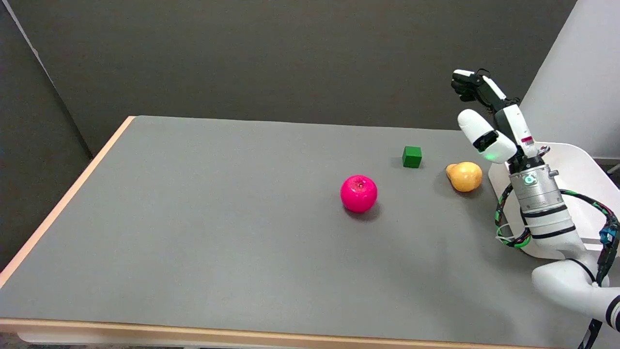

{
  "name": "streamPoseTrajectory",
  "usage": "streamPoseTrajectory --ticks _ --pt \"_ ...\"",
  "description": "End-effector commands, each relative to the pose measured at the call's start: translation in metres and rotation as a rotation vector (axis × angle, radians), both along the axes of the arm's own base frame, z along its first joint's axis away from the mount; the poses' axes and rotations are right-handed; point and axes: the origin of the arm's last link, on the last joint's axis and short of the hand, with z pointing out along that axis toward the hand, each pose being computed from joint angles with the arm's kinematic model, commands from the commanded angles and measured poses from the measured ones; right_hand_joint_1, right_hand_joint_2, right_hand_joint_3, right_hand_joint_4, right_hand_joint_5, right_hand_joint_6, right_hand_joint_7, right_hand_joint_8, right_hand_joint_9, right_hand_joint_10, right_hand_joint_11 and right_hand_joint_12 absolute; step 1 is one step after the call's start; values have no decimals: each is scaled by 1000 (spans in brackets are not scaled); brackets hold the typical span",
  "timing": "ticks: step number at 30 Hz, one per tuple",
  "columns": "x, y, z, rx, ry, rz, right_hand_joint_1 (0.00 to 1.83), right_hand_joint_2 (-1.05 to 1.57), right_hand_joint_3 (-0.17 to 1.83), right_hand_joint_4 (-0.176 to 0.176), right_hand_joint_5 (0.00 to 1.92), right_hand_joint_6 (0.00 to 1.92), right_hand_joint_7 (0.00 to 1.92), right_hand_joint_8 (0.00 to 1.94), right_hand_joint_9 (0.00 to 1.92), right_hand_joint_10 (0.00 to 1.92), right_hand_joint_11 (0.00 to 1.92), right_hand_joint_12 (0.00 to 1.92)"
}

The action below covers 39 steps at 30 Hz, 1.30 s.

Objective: Pick up the red apple.

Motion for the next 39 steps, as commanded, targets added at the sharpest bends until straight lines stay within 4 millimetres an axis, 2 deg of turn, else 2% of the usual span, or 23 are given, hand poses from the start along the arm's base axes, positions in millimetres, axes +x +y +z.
streamPoseTrajectory --ticks 1,5,11,15,19,24,26,32,39 --pt "10 2 -12 42 54 34 239 637 951 79 285 563 375 448 235 775 123 1252" --pt "19 0 -25 67 136 49 252 636 950 78 285 564 374 449 232 775 120 1251" --pt "20 -12 -73 112 405 -5 292 631 948 71 290 573 378 461 235 784 118 1251" --pt "9 -24 -105 120 539 -62 328 630 950 71 291 577 381 465 240 791 119 1254" --pt "-1 -40 -130 130 562 -106 334 625 951 75 289 575 380 462 240 785 109 1236" --pt "-13 -72 -157 168 648 -199 337 621 951 78 287 573 380 462 241 782 108 1233" --pt "-24 -82 -166 191 668 -257 339 619 951 78 286 573 380 462 243 783 108 1232" --pt "-54 -93 -168 191 693 -387 340 613 948 78 287 573 380 463 243 784 107 1230" --pt "-80 -89 -157 187 694 -462 335 606 946 77 286 572 375 460 238 779 101 1220"
